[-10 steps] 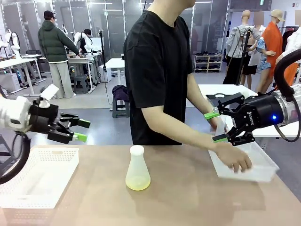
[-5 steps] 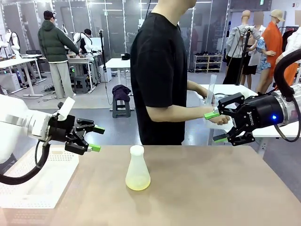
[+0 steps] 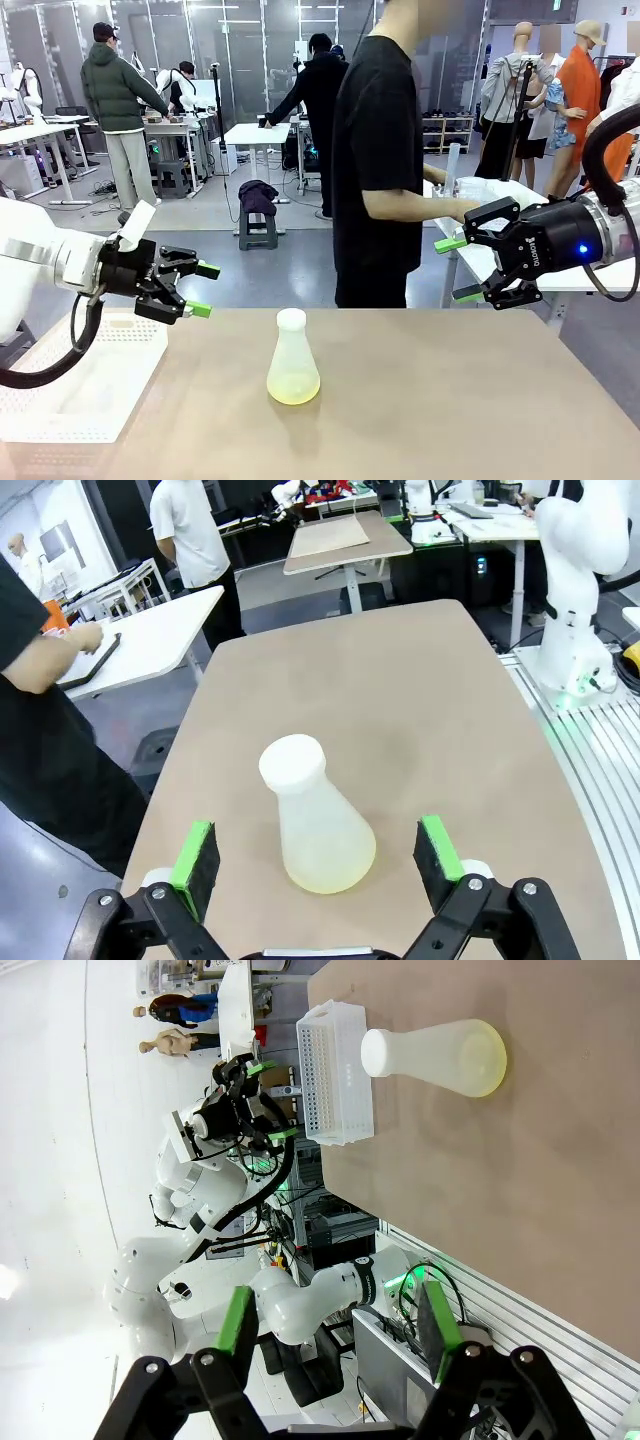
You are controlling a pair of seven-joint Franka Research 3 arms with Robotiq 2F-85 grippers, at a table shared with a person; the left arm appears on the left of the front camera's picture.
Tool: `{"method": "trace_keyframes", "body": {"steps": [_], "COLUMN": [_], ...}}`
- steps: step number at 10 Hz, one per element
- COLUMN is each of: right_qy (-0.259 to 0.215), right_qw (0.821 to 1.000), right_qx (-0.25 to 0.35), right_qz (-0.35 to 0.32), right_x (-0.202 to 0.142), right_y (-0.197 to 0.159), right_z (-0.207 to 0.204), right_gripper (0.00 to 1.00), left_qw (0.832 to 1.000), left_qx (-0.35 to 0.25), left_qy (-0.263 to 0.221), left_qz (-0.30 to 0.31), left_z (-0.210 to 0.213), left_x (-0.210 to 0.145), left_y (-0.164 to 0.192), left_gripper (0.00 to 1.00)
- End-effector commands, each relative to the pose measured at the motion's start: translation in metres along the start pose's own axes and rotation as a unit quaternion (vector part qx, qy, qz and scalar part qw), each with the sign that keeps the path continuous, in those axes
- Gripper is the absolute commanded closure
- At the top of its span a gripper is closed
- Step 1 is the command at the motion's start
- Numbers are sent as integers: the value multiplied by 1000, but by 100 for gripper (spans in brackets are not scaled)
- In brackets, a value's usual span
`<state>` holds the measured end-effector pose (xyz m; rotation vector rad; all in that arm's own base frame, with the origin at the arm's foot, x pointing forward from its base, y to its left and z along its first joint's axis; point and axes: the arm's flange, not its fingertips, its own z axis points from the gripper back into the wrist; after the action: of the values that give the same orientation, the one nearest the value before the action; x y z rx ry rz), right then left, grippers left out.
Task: Prepare the solutions needed for the experiment.
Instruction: When the human places the Big flask in the center of the table, pick up the Big flask and place it in the left Organizing basket.
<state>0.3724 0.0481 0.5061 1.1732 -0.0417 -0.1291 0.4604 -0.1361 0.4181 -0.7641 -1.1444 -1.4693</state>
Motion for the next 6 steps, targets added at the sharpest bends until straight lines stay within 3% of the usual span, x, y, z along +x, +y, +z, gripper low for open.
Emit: {"method": "trace_keyframes", "body": {"steps": [1,4,6], "right_qy": [2,2,2], "right_qw": [1000,1000,1000], "right_qx": [5,5,5], "right_qz": [3,3,3], "right_x": [-1,-1,-1], "right_y": [2,2,2], "right_z": [0,0,0], "right_gripper": [19,19,19], "left_qw": [1000,999,999], "left_qx": [-13,-23,-33], "left_qy": [2,22,-1], "left_qz": [-2,-1,17], "left_z": [-23,-43,-56], "left_x": [-18,-39,-55], "left_y": [10,15,21], "left_gripper": [0,0,0]}}
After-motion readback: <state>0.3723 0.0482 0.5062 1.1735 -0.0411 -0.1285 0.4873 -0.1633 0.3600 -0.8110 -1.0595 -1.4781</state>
